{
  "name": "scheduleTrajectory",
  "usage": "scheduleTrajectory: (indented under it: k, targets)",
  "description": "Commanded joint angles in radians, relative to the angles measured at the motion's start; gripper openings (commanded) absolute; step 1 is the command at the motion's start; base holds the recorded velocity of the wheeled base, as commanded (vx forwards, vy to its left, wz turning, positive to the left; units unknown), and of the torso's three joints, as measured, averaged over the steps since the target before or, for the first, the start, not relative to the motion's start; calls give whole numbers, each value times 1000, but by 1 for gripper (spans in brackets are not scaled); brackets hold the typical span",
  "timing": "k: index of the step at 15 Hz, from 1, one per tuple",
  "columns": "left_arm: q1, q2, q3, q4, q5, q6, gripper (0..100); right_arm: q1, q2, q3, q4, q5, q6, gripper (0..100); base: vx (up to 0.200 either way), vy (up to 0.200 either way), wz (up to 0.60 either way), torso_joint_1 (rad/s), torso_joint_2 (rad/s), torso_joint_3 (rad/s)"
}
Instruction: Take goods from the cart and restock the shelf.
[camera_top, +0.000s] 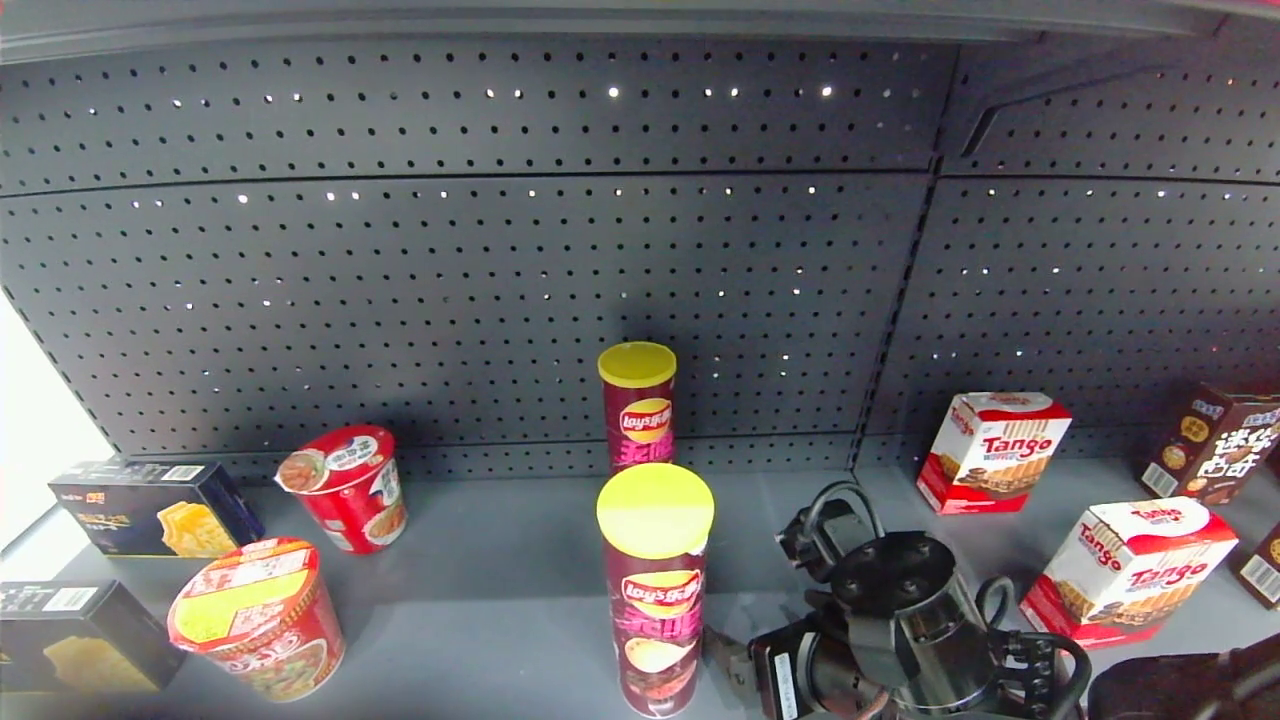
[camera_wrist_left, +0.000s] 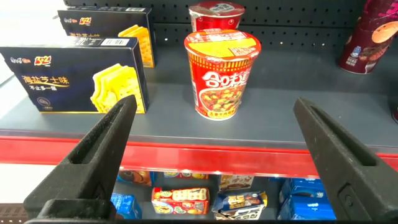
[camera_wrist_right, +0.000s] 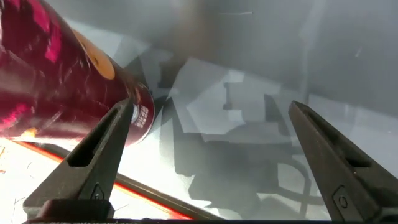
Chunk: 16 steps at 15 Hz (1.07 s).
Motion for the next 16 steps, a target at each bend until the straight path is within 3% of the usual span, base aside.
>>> scheduleTrajectory:
  k: [1,16]
  targets:
    - [0,2,0,0,0,-1,100,-3,-3,13,-20,0,-2,100,0,0,0,0,0,0]
    - [0,2,0,0,0,-1,100,-5,30,-9,-28,1,-10,100,0,0,0,0,0,0]
